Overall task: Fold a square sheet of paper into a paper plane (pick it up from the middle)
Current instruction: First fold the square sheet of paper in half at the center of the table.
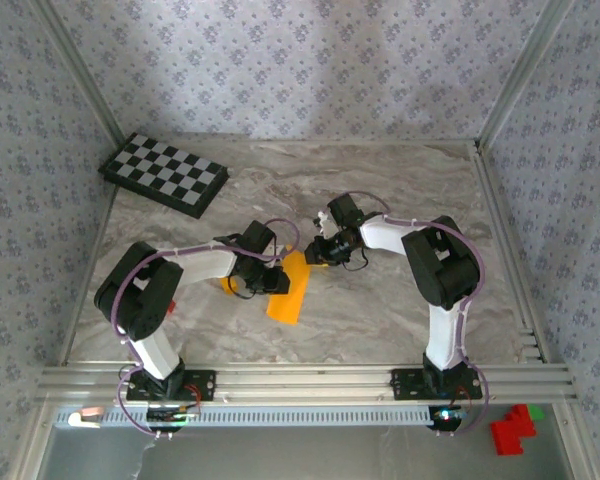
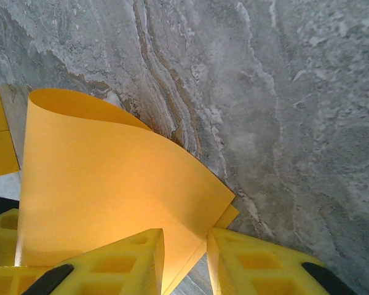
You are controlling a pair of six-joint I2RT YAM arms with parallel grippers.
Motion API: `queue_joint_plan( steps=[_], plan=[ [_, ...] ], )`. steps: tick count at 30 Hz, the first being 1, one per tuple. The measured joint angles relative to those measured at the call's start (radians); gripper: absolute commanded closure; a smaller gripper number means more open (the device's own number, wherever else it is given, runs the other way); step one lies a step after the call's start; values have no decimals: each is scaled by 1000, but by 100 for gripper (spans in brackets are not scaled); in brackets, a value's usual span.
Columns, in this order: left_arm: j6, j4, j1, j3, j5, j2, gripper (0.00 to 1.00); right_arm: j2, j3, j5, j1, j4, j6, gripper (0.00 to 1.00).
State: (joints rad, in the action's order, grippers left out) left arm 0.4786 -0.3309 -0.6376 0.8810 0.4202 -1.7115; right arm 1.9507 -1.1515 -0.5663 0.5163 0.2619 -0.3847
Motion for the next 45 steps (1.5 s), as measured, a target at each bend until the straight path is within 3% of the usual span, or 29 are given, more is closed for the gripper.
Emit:
queue_joint_plan(
  steps=[31, 45],
  plan=[
    [0, -1, -13, 0, -28, 0, 76, 4, -50, 18, -8, 22, 31, 71],
    [1, 1, -13, -1, -32, 0, 76, -41, 13, 71, 16, 27, 26, 73]
  ],
)
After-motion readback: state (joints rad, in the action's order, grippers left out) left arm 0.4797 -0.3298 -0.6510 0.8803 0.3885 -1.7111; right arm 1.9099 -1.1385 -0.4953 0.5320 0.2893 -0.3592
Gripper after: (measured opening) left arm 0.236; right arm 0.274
